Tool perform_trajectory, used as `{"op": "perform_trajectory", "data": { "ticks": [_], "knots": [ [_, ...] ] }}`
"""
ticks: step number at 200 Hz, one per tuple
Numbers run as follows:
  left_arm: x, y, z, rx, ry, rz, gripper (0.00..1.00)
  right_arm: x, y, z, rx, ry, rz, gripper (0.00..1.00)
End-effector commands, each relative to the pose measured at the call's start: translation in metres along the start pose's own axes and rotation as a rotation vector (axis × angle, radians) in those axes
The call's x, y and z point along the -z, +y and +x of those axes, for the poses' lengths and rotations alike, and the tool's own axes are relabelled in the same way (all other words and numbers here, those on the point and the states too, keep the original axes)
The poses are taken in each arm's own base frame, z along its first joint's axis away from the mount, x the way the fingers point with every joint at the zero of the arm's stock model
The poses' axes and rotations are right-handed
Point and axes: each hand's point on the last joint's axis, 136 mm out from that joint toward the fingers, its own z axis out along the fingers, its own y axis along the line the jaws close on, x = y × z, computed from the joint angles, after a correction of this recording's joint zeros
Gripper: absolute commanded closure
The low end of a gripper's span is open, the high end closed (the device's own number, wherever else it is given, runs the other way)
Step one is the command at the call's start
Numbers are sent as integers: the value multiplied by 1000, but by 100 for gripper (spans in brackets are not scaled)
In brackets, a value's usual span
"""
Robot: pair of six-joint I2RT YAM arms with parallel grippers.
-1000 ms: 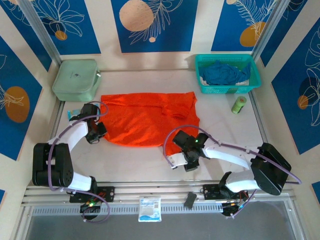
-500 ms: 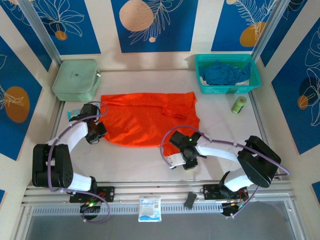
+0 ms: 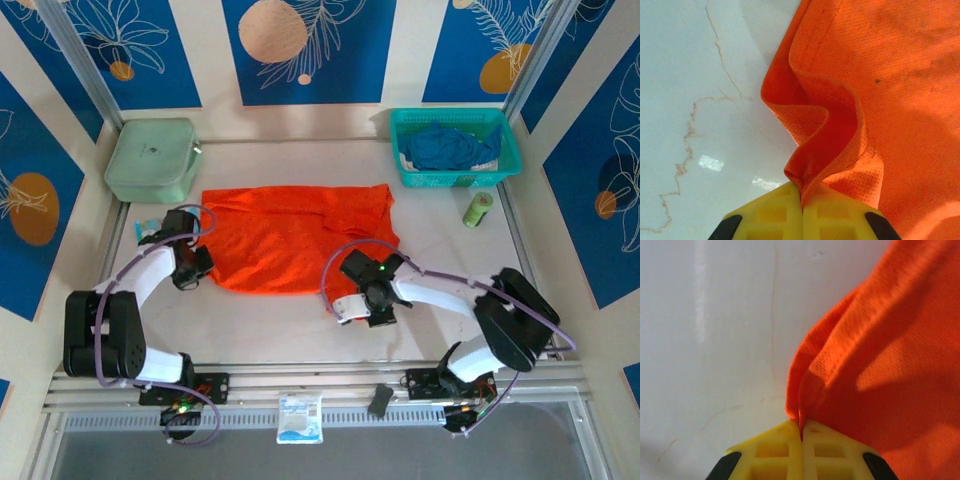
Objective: Fold and stack the t-shirts
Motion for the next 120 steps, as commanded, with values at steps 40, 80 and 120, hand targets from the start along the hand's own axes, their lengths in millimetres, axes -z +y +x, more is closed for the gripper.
{"op": "perform_trajectory", "data": {
  "ticks": [40, 80, 120],
  "knots": [
    [17, 6, 28, 15, 38, 4, 100, 55, 40, 15, -6, -96, 88, 100],
    [29, 10, 50, 21, 53, -4, 100, 73, 54, 21, 7, -129, 129, 100],
    [42, 17, 63, 31, 43, -19, 100, 87, 43, 27, -14, -141, 251, 100]
  ]
}}
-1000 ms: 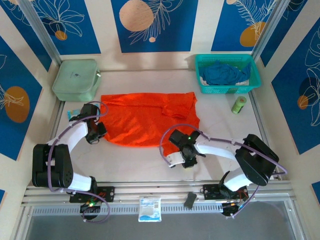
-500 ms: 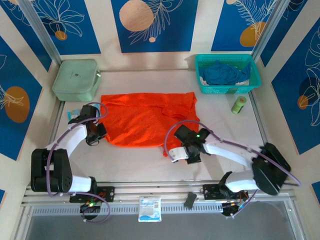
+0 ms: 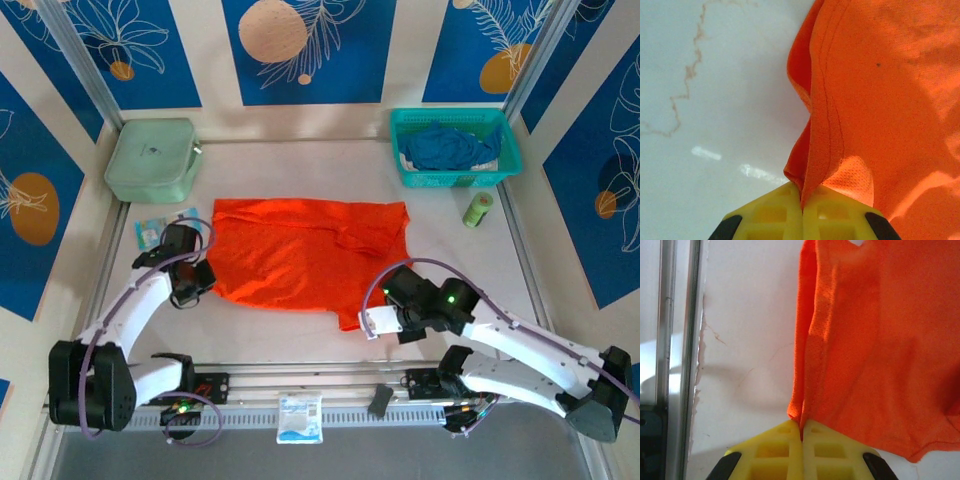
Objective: Fold and stack the t-shirts
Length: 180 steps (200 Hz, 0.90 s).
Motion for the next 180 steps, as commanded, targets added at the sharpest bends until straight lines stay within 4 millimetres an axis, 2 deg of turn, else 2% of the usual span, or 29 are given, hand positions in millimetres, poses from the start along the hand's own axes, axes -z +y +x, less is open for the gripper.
{"op": "perform_trajectory", "data": {
  "ticks": [1, 18, 50, 84, 127, 180],
  "knots": [
    [7, 13, 16, 26, 27, -46, 100, 4, -2, 10, -21, 30, 45, 100],
    [13, 14, 13, 22, 19, -58, 100, 8, -22, 11, -58, 47, 133, 100],
    [17, 11, 4, 4, 16, -78, 100, 25, -74, 8, -169, 57, 332, 100],
    [18, -1, -10, -1, 12, -62, 100, 42, -119, 3, -250, 13, 461, 100],
    [19, -21, -22, 5, 47, -18, 100, 45, -153, 4, -281, -33, 489, 100],
    [11, -24, -42, 32, 89, -68, 100, 38, -191, 16, -311, -69, 480, 100]
  ]
}}
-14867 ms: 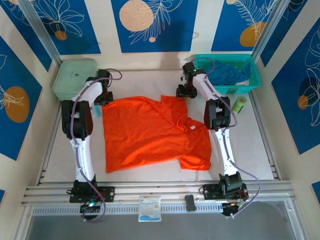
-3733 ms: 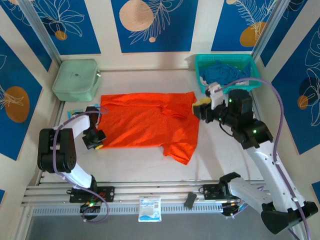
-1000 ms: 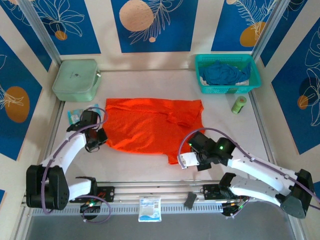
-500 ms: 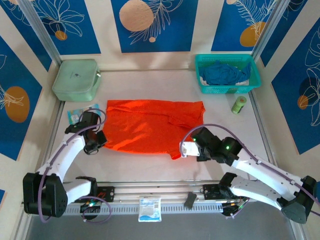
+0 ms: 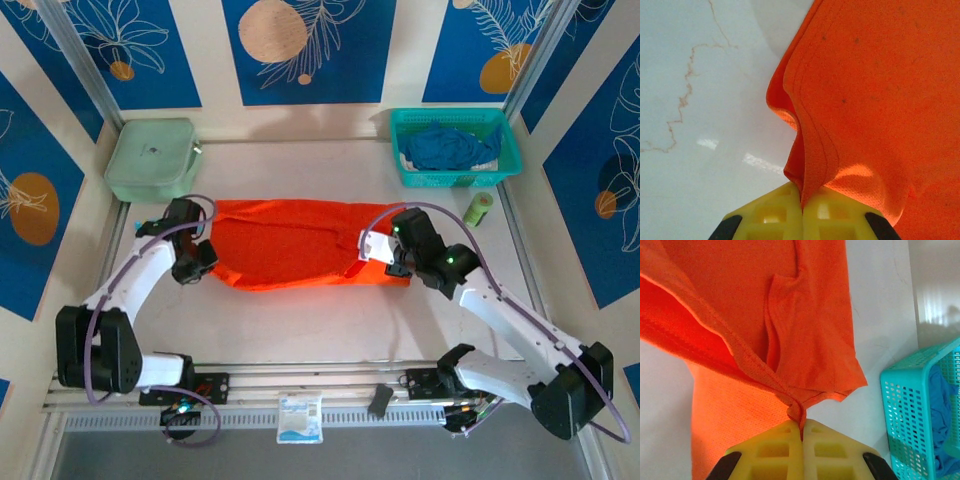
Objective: Fold and stack the t-shirts
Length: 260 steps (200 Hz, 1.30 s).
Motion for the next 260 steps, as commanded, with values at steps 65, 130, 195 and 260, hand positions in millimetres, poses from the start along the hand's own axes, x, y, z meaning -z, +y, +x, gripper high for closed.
{"op": "perform_trajectory", "data": {
  "ticks": [65, 130, 195, 260],
  "knots": [
    [-29, 0, -37, 48, 105, -118, 100, -46, -45, -4, -71, -81, -50, 100],
    [-51, 4, -51, 71, 114, -187, 100, -98, -57, 1, -99, -68, -89, 100],
    [-60, 11, -58, 75, 115, -228, 72, -147, -61, 8, -99, -43, -132, 100],
    [-49, 12, -65, 37, 72, -223, 30, -191, -73, 12, -171, 1, -107, 88]
  ]
}}
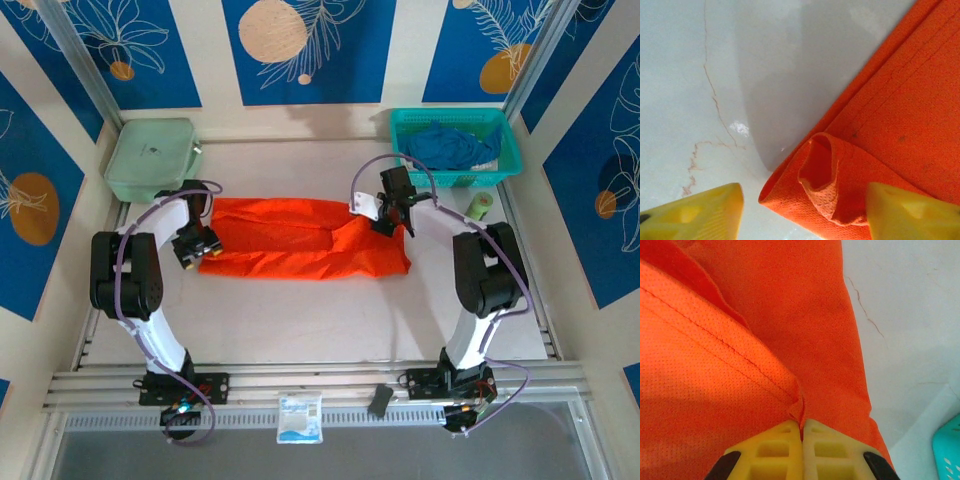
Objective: Fold and stack the t-shirts
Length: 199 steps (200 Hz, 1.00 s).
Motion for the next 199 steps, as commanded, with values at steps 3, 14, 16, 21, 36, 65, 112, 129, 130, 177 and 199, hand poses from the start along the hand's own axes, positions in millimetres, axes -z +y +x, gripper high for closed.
{"op": "perform_trajectory", "data": {
  "ticks": [3, 14, 16, 21, 36, 65, 112, 129, 130, 177, 199],
  "knots": [
    [12, 5, -8, -7, -36, -8, 29, -6, -23, -12, -50, -32, 64, 87],
    [19, 6, -9, -15, -58, 0, 25, -11, -28, -12, -76, -21, 87, 78],
    [20, 7, -9, -16, -62, 1, 24, -12, -29, -11, -80, -16, 92, 76],
    [23, 7, -10, -19, -74, 7, 22, -13, -33, -11, -90, -7, 108, 71],
    [35, 9, -11, -32, -116, 22, 17, -14, -44, -8, -122, 24, 169, 63],
    [60, 15, -12, -63, -198, 48, 3, 8, -64, -7, -251, 32, 283, 50],
    [95, 1, 0, -153, -244, 139, 10, 83, -26, 10, -778, 38, 209, 41],
    [94, -16, 8, -207, -214, 160, 16, 91, 5, 27, -967, 104, 96, 39],
    [94, -17, 8, -211, -213, 160, 16, 92, 6, 28, -975, 107, 90, 39],
    [64, -70, 25, -333, -145, 153, 23, 75, 42, 50, -1179, 143, -106, 37],
    [48, -83, 31, -358, -123, 131, 24, 62, 46, 60, -1208, 178, -149, 37]
  ]
}}
